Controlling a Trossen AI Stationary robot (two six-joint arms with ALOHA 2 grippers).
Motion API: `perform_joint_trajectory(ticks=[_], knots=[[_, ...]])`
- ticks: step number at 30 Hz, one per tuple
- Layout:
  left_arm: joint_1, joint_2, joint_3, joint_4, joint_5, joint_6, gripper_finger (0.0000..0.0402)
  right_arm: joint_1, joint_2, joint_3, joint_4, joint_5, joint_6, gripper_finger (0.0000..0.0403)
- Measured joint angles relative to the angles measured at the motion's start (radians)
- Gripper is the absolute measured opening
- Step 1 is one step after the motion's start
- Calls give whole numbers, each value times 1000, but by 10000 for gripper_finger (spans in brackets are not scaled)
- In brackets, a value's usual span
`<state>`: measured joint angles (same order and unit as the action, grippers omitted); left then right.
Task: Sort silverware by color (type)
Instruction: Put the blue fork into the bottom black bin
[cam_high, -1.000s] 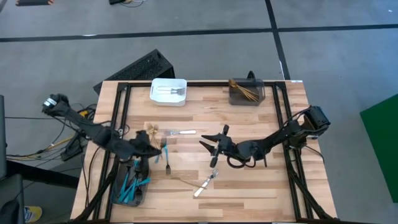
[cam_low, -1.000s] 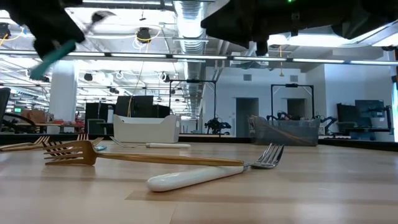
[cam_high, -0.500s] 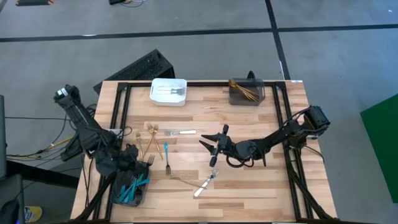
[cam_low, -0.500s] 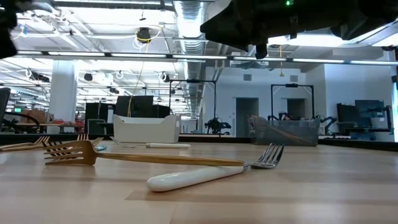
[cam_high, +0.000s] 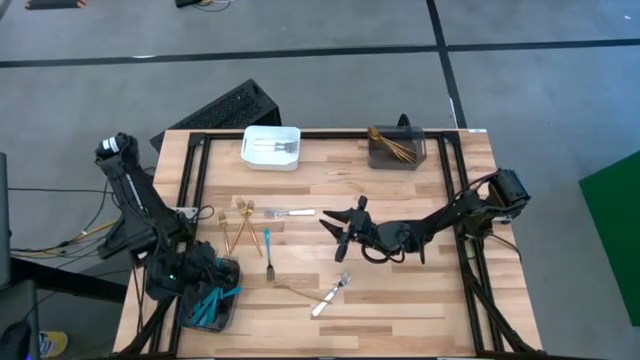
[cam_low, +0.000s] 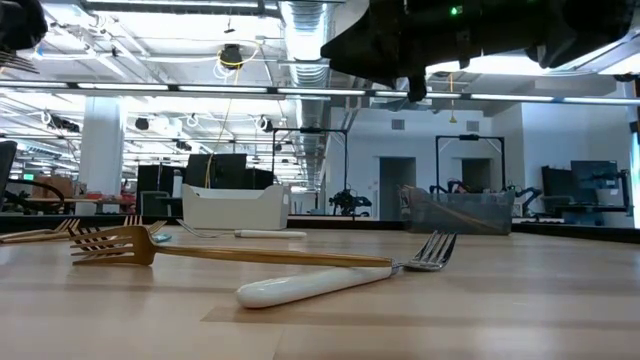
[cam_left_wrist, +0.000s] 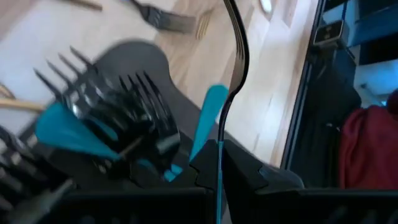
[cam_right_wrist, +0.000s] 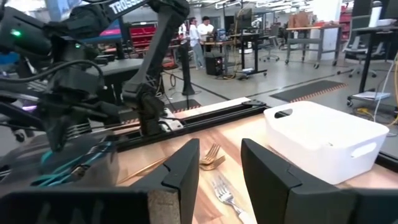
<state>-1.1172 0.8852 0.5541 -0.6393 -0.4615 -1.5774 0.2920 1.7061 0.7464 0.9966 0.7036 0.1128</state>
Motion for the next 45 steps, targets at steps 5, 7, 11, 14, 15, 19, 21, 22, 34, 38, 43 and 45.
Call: perform_joint_trajectory(ticks=[5, 7, 11, 14, 15, 19, 21, 22, 34, 38, 43, 45], knots=[[-45, 0, 0, -18, 3, -84, 0, 10, 0, 0, 0, -1, -8, 143], [-58, 0, 0, -48, 0, -116, 1, 9, 0, 0, 0, -2, -8, 143], [-67, 0, 0, -133, -22, -159, 18, 8, 0, 0, -1, -1, -8, 143], [-67, 0, 0, -174, -38, -170, 47, 8, 0, 0, -2, -1, -8, 143], [-67, 0, 0, -175, -47, -170, 58, 8, 0, 0, -2, -1, -8, 143], [-66, 0, 0, -176, -60, -164, 98, -2, 0, 0, -40, -2, -10, 143], [-66, -1, 0, -183, -88, -157, 111, -20, 0, 0, -107, -1, -8, 143], [-66, -2, 0, -182, -110, -141, 115, -30, 1, 0, -144, 0, 13, 143], [90, 3, 18, 19, -331, 407, 119, -131, 60, 121, -530, -258, 151, 143], [204, 36, 14, 144, -266, 675, 119, -132, 108, 220, -632, -258, 151, 143], [373, 110, 13, 261, -35, 927, 119, -98, 98, 292, -771, -223, 172, 143], [436, 138, 13, 271, 51, 1004, 119, -81, 77, 303, -810, -197, 175, 143]])
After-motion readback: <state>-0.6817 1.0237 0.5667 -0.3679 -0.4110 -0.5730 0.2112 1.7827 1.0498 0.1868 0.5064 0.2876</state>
